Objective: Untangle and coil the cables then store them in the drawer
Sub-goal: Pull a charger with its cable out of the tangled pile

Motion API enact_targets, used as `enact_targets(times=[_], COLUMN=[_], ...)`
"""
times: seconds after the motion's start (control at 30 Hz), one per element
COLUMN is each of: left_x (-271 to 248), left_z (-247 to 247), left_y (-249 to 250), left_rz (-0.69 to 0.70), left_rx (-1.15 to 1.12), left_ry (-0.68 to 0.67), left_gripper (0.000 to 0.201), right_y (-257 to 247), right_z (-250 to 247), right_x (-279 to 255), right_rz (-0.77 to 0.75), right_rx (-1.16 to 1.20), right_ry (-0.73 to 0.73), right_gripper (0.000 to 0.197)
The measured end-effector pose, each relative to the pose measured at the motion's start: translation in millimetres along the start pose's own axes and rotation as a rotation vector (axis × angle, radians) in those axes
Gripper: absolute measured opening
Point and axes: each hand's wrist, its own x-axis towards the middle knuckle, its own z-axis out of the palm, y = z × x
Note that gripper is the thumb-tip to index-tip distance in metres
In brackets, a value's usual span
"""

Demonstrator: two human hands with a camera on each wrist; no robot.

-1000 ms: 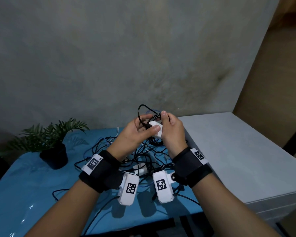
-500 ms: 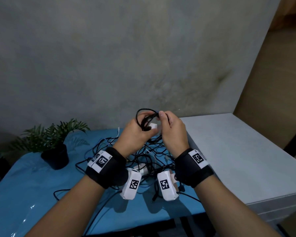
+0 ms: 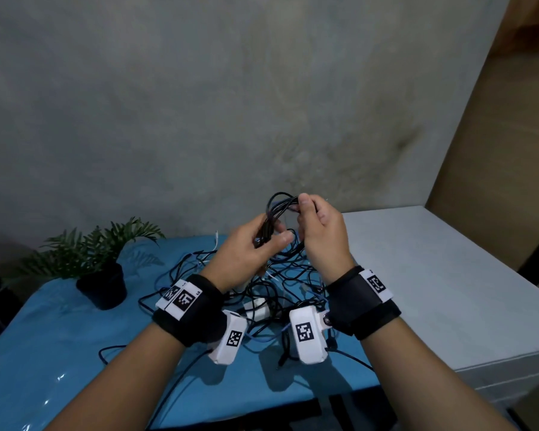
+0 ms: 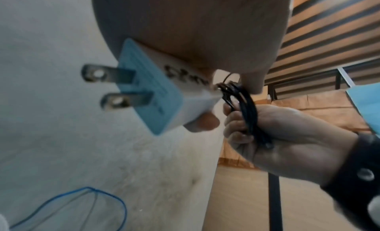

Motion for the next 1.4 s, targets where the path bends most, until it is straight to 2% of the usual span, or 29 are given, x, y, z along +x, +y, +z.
enact_targets(times=[0.07, 0.13, 0.2, 0.3, 0.37, 0.47, 0.53, 0.63, 0.7, 0.87, 0.97, 1.07, 1.2, 1.27, 1.4], left_x=[-7, -12, -10, -3, 3, 8, 9, 11, 12, 15, 18, 17, 14, 12, 12], left_z=[-4, -12, -17, -10, -1, 12, 13, 7, 0, -19, -23, -15, -7, -6, -9], left_y=[-5, -13, -14, -1, 7, 9, 5, -2, -5, 1, 4, 8, 14, 14, 19], left_rz=[0.016, -0.046, -0.122, -0.196, -0.177, -0.031, 0.031, 0.036, 0.027, -0.005, -0.017, 0.002, -0.001, -0.005, -0.010], left_rx=[0.069, 0.086, 0.037, -0.225, -0.338, -0.151, -0.025, 0.090, 0.142, 0.270, 0.338, 0.360, 0.473, 0.518, 0.533], left_ry=[0.008, 0.055, 0.060, -0.005, -0.013, 0.072, 0.146, 0.194, 0.205, 0.237, 0.241, 0.241, 0.248, 0.255, 0.249], left_gripper=[0.051, 0.068, 0.071, 0.064, 0.054, 0.026, 0.018, 0.018, 0.025, 0.022, 0.024, 0.023, 0.023, 0.026, 0.025], right_y=[0, 1, 3, 7, 9, 5, -2, -8, -7, -13, -18, -20, -23, -21, -18], right_z=[-11, -18, -20, -10, -3, -1, -5, -16, -28, -52, -46, -30, -21, -19, -26], right_x=[7, 11, 9, 3, 0, -4, -5, -4, -3, -5, -13, -22, -27, -26, -19], right_rz=[0.052, 0.069, 0.070, 0.059, 0.026, 0.028, 0.057, 0.143, 0.232, 0.300, 0.323, 0.332, 0.312, 0.235, 0.154], right_rx=[0.056, 0.075, 0.059, 0.001, -0.048, -0.065, -0.021, 0.139, 0.220, 0.014, -0.071, -0.130, -0.321, -0.432, -0.457], right_ry=[0.041, 0.048, 0.026, -0.025, -0.065, -0.100, -0.157, -0.355, -0.472, -0.625, -0.597, -0.504, -0.360, -0.335, -0.315], right_gripper=[0.036, 0.042, 0.044, 0.038, 0.033, 0.032, 0.030, 0.026, 0.039, 0.053, 0.058, 0.048, 0.052, 0.043, 0.022])
